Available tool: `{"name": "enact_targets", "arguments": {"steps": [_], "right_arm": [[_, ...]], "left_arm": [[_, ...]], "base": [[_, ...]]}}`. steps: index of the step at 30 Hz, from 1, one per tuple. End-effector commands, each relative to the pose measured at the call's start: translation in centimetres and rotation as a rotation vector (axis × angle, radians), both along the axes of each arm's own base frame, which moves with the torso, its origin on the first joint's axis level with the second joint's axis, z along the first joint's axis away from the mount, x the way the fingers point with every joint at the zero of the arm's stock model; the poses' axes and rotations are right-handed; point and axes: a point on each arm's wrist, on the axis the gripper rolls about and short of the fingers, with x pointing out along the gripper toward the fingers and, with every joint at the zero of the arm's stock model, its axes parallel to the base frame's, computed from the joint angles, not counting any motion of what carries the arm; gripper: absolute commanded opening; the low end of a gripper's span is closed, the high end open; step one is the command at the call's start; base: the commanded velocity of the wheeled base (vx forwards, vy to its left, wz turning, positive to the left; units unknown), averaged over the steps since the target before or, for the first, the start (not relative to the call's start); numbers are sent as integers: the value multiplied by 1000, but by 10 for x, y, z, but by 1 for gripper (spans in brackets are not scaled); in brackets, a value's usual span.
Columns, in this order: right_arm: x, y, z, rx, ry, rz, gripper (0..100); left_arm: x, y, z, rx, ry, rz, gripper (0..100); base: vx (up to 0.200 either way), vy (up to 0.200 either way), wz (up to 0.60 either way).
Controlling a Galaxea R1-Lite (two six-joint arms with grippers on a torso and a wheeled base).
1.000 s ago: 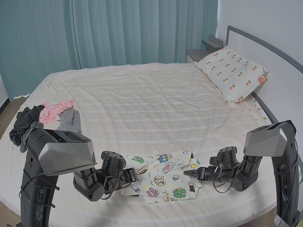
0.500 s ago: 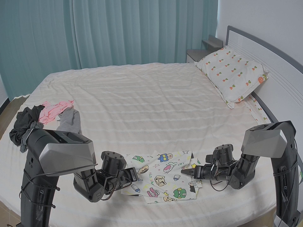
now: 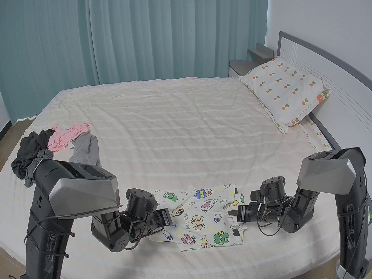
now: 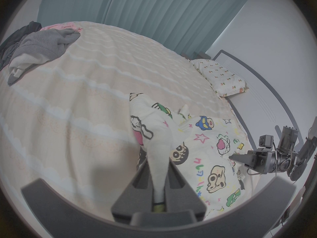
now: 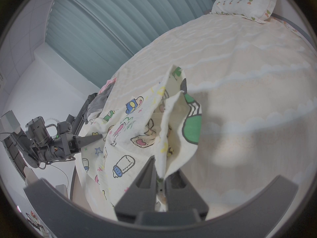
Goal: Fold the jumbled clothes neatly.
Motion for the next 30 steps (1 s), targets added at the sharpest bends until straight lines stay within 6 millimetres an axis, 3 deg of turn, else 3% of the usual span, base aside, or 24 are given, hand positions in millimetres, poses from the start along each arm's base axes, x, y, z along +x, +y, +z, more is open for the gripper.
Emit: {"name": "enact_targets", "arguments": {"steps": [1,12,22,30], "right_arm": [[-8,-1,3,19,-22,7,0],[-21,1,9,76,-52,-1,0],[-20,1,10,78,-54,-2,0],[-20,2,10,78,-56,-2,0]], "left_arm": [[-5,2,8,-13,-24,-1,0],[-8,3,31,-75,-61,27,0],[-8,6,31,-72,-59,38,0],[-10,8,32,-78,-51,48,0]], "base": [[0,0,0],[0,0,0],[0,0,0],[0,200,0]]}}
